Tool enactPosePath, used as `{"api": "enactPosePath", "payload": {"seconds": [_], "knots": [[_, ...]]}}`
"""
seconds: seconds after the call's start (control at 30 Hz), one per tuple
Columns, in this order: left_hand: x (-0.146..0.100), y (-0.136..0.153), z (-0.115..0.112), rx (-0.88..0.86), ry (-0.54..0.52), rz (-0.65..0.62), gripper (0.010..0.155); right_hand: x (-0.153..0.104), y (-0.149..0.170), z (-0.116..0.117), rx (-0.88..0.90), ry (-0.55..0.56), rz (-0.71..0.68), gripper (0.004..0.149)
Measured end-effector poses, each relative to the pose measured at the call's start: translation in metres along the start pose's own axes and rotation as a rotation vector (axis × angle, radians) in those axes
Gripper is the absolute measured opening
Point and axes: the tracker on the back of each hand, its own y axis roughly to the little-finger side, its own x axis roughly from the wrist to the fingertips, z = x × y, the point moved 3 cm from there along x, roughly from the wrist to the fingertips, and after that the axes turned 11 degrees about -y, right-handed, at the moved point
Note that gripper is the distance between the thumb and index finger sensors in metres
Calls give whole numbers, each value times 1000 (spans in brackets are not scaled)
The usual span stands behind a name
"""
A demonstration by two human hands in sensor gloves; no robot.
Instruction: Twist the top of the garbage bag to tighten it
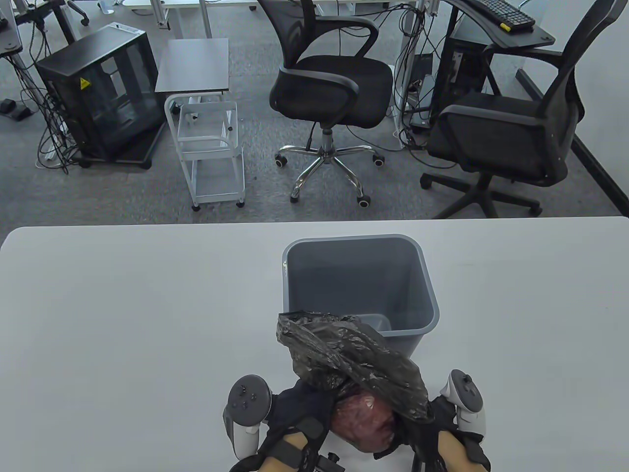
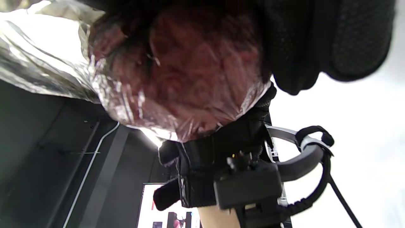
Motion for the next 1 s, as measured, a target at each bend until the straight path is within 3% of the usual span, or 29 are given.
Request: {"api": "enactPosePath", "payload": {"seconds": [0.07, 0.23, 0.3, 0.4, 0.5, 0.63, 0.73, 0.87, 1.0], "knots": [[1, 1, 5, 17, -32, 3, 55, 0, -2, 2, -23, 3, -7, 95], [0, 3, 8, -25, -62, 30, 55, 6, -17, 14, -200, -135, -101, 113], [0, 3, 9, -25, -63, 27, 55, 5, -21, 14, -245, -124, -109, 115], [1, 3, 6, -32, -38, 11, 56, 2, -24, 4, -281, -22, -98, 109], [0, 4, -6, -174, 78, 5, 59, -4, -17, -8, -128, 90, -76, 93], [1, 3, -5, -182, 53, -4, 59, -5, -14, -12, -85, 101, -71, 87], [2, 1, 7, -51, -52, -27, 58, -4, -12, -9, -108, 80, -43, 87], [2, 2, 13, -52, -91, -9, 57, -1, -16, -2, -120, 22, -105, 98], [1, 2, 12, -23, -90, -13, 57, 3, -27, 13, -332, -94, -107, 112]]}}
